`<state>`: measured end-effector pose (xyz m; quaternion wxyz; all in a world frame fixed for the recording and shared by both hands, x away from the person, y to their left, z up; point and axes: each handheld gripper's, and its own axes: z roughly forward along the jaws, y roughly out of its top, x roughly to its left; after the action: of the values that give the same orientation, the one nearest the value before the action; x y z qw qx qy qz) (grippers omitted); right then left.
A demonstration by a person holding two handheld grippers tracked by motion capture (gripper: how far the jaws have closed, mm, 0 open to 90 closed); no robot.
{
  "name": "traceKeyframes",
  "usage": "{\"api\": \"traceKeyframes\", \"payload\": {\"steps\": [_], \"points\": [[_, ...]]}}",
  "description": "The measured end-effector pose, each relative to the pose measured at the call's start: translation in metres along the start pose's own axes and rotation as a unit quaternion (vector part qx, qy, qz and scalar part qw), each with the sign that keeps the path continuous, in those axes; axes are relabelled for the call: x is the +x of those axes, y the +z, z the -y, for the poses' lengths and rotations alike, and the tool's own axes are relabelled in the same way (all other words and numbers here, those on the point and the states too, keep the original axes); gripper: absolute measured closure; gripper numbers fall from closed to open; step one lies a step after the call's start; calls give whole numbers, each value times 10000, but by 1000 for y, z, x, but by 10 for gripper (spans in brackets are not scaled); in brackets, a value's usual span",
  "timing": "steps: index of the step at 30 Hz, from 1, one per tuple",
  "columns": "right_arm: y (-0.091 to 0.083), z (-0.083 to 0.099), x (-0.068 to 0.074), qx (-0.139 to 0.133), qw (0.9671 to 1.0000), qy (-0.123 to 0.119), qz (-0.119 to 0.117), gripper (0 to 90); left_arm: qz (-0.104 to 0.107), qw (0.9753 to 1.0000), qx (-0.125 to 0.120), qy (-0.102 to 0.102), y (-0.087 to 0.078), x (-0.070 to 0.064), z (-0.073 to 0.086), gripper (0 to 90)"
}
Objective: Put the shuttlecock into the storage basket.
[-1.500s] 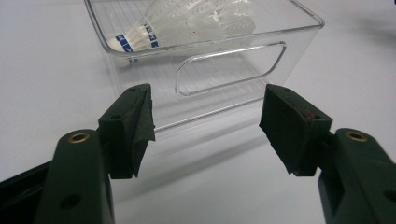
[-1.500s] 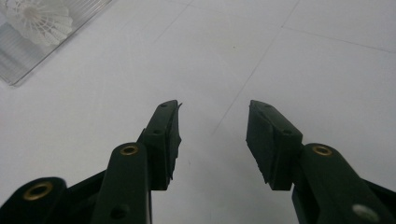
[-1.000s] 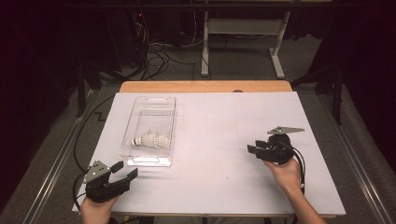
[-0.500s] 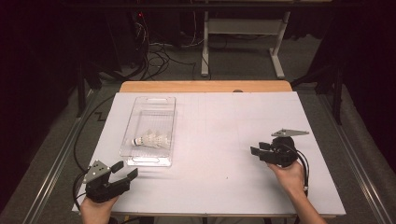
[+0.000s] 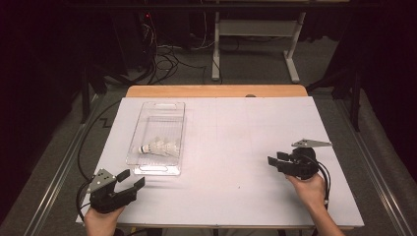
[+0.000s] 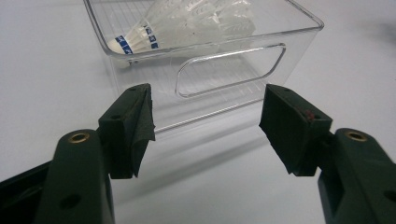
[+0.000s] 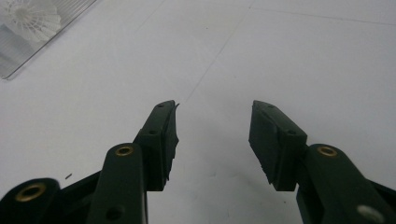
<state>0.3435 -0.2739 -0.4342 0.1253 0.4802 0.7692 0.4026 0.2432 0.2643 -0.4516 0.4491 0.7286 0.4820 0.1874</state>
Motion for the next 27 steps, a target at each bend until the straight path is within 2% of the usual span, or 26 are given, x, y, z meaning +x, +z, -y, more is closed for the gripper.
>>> {"api": "traceKeyframes", "payload": {"steps": [27], "points": [[-16, 23, -12, -125, 9997, 120, 154, 491, 2, 10000, 7, -12, 0, 0, 0, 353]]}}
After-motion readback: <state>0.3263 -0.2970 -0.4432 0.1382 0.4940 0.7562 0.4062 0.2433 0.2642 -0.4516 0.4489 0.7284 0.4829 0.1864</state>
